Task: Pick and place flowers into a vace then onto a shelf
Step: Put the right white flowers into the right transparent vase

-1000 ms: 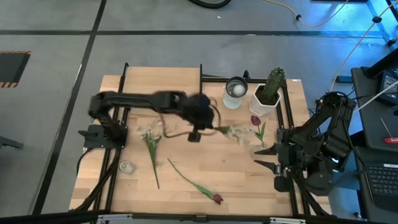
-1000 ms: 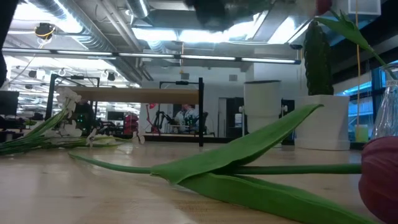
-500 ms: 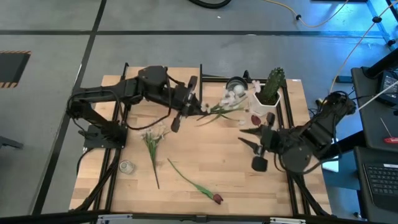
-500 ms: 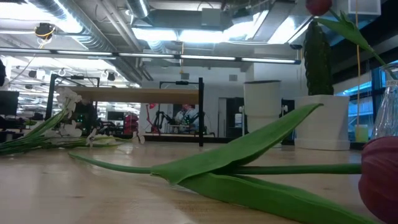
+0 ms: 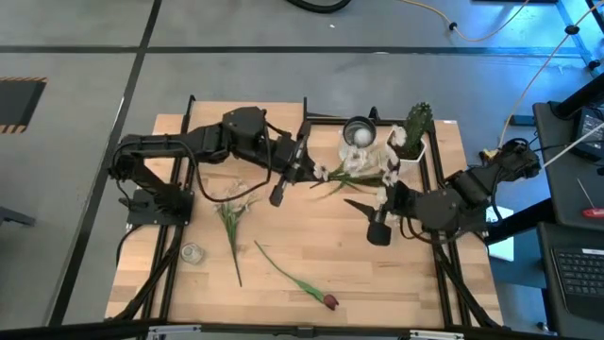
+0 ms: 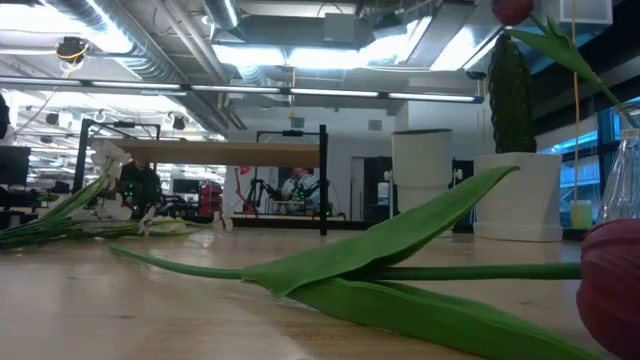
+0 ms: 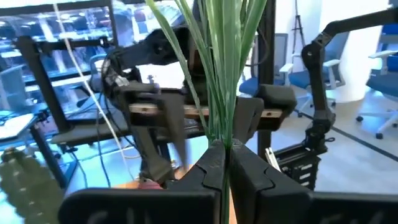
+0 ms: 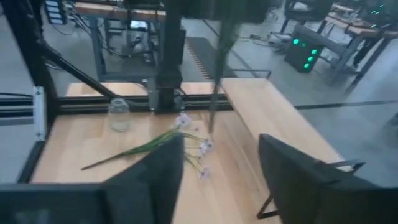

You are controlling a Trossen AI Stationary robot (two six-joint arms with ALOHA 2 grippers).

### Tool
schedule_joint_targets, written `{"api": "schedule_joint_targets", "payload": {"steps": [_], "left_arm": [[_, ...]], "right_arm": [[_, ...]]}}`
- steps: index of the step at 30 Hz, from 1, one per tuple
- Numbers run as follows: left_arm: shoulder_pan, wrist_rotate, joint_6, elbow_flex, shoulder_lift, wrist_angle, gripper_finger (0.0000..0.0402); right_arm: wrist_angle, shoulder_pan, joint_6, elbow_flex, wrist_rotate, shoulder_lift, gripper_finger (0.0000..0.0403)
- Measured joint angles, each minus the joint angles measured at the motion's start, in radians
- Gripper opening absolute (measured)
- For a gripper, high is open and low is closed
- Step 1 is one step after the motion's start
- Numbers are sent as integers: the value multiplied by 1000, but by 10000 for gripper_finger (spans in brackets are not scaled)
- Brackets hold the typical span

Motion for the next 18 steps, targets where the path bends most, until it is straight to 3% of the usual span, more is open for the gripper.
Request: {"api": "schedule_joint_targets", "payload": {"steps": [4,8,13,18], "left_arm": [[-9,40,3,1,8,44,5],[-20,42,9,1,17,70,6],[-24,42,14,1,31,65,6],[-23,41,11,1,33,62,6]], "right_arm": [[25,-25,-14,0,0,0,292],[80,-29,-31,0,0,4,331],[197,-29,-140,0,-14,8,341],[307,-30,-210,0,-167,10,342]]}}
